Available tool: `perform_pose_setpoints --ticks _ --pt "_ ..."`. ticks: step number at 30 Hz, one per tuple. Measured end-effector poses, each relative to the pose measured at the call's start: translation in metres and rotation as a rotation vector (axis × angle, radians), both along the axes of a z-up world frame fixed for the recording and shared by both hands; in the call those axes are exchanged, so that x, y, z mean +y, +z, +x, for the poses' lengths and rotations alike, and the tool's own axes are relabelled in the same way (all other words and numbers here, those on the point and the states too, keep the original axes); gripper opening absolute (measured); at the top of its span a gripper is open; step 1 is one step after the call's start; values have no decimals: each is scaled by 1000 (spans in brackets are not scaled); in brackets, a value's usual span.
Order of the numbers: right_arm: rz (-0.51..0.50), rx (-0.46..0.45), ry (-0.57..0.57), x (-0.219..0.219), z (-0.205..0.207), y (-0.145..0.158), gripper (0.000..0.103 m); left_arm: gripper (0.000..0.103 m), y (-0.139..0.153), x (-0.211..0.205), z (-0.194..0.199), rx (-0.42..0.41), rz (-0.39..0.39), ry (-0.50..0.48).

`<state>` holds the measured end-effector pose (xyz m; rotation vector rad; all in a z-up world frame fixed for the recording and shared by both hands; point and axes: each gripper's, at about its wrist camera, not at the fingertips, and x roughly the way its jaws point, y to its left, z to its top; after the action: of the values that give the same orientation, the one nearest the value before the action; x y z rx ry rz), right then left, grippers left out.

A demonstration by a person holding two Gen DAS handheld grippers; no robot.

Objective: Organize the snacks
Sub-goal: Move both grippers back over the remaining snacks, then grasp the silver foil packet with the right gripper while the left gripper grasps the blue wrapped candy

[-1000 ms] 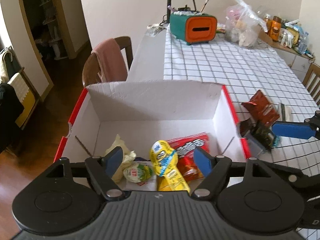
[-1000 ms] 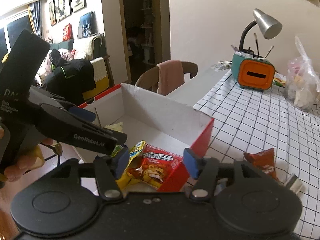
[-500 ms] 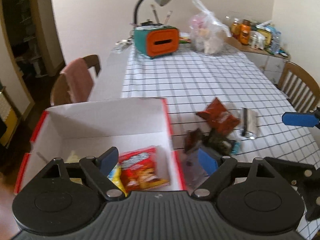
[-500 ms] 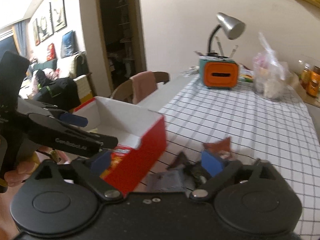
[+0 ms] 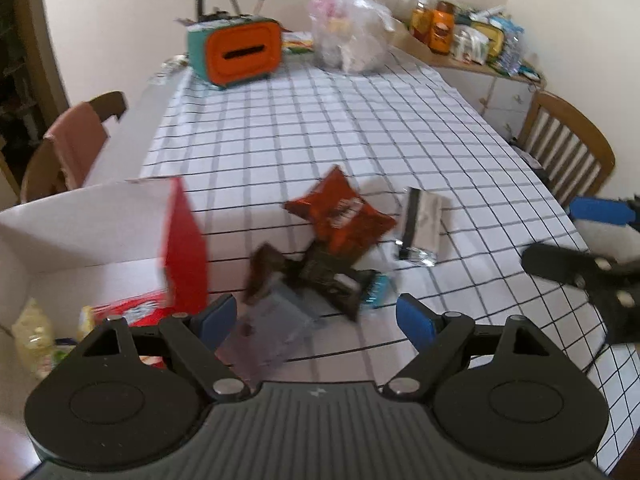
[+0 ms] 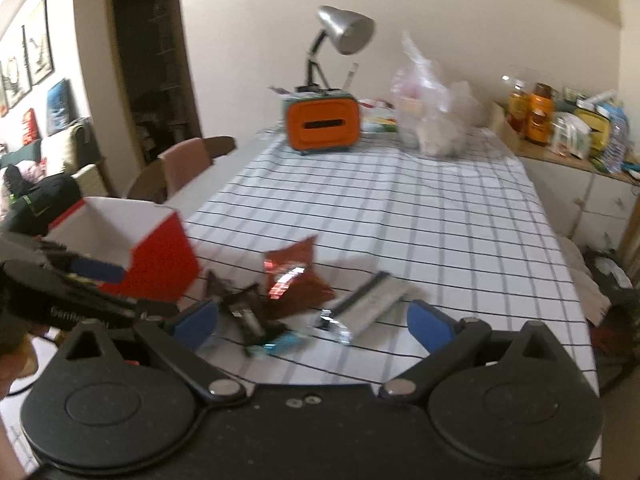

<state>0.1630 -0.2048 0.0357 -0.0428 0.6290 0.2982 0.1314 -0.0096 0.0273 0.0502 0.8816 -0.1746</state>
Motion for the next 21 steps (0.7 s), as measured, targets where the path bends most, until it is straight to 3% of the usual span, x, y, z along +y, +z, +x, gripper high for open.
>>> perform_pose_setpoints --ticks 10,21 --pt "-41 76 -122 -25 60 -36 101 87 -33 -50 26 43 0 -113" --pt "-68 143 -122 -9 107 -67 99 87 -59 -70 44 71 26 -209"
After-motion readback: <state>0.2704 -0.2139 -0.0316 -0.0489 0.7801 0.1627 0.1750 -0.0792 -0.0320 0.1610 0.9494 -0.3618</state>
